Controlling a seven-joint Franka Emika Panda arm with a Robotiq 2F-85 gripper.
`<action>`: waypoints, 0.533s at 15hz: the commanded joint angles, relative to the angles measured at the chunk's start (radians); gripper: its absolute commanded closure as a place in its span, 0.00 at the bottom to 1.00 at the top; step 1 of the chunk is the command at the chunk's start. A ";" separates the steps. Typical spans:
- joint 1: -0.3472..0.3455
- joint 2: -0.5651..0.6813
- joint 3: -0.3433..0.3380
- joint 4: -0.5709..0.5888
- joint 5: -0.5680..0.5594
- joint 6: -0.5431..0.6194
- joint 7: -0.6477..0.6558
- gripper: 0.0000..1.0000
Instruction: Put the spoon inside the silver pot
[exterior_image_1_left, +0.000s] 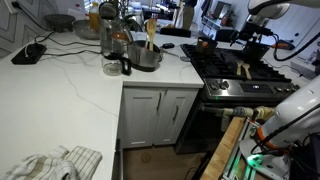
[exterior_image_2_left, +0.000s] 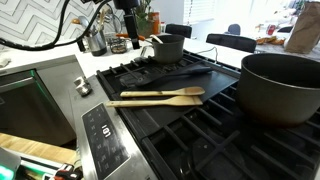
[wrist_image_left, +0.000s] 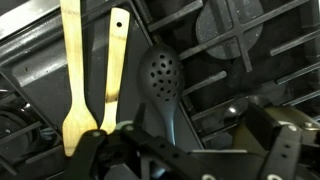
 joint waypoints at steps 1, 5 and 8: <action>-0.007 0.081 -0.017 0.052 0.034 0.016 -0.021 0.00; -0.022 0.198 -0.033 0.122 0.109 0.028 -0.048 0.00; -0.047 0.294 -0.036 0.181 0.161 0.051 -0.069 0.00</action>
